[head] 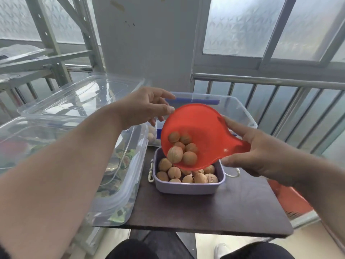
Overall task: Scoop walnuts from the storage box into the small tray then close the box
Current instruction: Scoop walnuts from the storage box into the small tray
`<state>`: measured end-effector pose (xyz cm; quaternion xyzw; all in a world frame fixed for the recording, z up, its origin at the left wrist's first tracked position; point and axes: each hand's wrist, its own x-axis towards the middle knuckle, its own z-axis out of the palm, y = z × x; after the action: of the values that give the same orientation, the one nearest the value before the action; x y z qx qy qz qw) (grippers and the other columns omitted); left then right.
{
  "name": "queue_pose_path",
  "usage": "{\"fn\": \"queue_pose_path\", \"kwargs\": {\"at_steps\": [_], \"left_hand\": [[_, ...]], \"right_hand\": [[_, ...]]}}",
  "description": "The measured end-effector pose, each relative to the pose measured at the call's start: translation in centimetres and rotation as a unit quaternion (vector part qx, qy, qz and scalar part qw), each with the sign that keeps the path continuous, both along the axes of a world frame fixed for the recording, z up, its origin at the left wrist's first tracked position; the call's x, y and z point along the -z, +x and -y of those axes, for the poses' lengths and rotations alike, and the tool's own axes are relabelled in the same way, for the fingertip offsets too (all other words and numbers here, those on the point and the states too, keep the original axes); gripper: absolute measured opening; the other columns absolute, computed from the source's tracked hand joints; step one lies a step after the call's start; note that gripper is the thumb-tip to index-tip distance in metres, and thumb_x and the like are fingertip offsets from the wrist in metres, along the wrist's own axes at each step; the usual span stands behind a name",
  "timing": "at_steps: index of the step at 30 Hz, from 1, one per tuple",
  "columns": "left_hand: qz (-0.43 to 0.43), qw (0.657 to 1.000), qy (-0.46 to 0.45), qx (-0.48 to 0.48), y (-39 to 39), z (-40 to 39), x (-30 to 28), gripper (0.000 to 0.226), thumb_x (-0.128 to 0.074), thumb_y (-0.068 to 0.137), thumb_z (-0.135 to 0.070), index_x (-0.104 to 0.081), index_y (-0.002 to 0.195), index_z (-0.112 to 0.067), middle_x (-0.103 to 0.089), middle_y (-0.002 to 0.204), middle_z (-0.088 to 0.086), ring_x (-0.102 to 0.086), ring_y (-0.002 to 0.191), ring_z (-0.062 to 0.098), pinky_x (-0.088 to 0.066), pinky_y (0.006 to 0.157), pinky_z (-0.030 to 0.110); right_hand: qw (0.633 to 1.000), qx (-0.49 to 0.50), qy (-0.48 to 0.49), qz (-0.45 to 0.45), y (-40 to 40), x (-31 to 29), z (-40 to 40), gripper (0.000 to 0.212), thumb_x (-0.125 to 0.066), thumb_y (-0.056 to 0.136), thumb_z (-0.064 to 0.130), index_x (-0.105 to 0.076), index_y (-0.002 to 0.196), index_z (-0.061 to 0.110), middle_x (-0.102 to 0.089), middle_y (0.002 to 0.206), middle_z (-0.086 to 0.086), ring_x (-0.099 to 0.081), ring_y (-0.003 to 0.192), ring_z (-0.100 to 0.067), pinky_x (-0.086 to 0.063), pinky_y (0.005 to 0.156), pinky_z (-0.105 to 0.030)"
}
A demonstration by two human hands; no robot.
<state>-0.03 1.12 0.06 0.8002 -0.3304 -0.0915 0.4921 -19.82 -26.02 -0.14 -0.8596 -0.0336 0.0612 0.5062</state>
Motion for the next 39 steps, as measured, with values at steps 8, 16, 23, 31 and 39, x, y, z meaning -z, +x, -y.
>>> {"fn": "queue_pose_path", "kwargs": {"at_steps": [8,16,23,31,39], "left_hand": [[0.021,0.999,0.031,0.02,0.4,-0.1,0.4,0.028,-0.079,0.096,-0.024,-0.077,0.124,-0.024,-0.08,0.099,0.006,-0.073,0.085,0.017,-0.059,0.068,0.035],[-0.005,0.999,-0.006,0.043,0.4,-0.2,0.0,0.026,-0.078,0.09,-0.025,-0.084,0.115,-0.018,-0.076,0.091,0.01,-0.067,0.08,0.017,-0.056,0.064,0.033],[-0.02,0.999,-0.018,0.047,0.1,-0.3,-0.4,0.057,-0.072,0.083,-0.056,-0.081,0.116,-0.01,-0.065,0.092,0.02,-0.059,0.083,0.022,-0.05,0.066,0.031],[0.018,0.998,-0.002,0.057,0.0,-0.3,-0.3,0.078,-0.067,0.085,-0.068,-0.073,0.111,0.005,-0.062,0.093,0.014,-0.057,0.086,0.023,-0.046,0.068,0.031],[0.012,0.995,-0.077,0.06,-0.3,-0.3,-0.8,0.085,-0.071,0.071,-0.087,-0.08,0.101,-0.008,-0.069,0.088,0.006,-0.062,0.081,0.021,-0.048,0.066,0.03]], "right_hand": [[0.978,0.008,-0.175,0.11,-1.2,2.1,-1.1,0.106,-0.082,0.087,0.034,-0.009,0.153,0.073,-0.057,0.14,0.024,-0.07,0.105,-0.005,-0.051,0.088,-0.009],[0.945,0.013,-0.264,0.194,-1.5,1.7,-1.4,0.109,-0.077,0.092,0.03,0.003,0.149,0.077,-0.072,0.123,0.003,-0.068,0.079,-0.012,-0.054,0.08,-0.023],[0.926,0.011,-0.324,0.193,-1.3,1.3,-2.2,0.109,-0.071,0.096,0.03,0.012,0.147,0.076,-0.074,0.095,-0.003,-0.061,0.066,-0.014,-0.054,0.071,-0.035],[0.901,0.034,-0.38,0.207,-1.2,0.8,-2.6,0.106,-0.072,0.094,0.026,0.004,0.153,0.071,-0.042,0.065,0.02,-0.046,0.061,-0.004,-0.042,0.064,-0.038],[0.89,0.05,-0.373,0.259,-1.6,0.2,-2.8,0.101,-0.071,0.093,0.021,-0.006,0.161,0.059,-0.055,0.076,0.036,-0.048,0.062,0.006,-0.036,0.055,-0.023]]}}
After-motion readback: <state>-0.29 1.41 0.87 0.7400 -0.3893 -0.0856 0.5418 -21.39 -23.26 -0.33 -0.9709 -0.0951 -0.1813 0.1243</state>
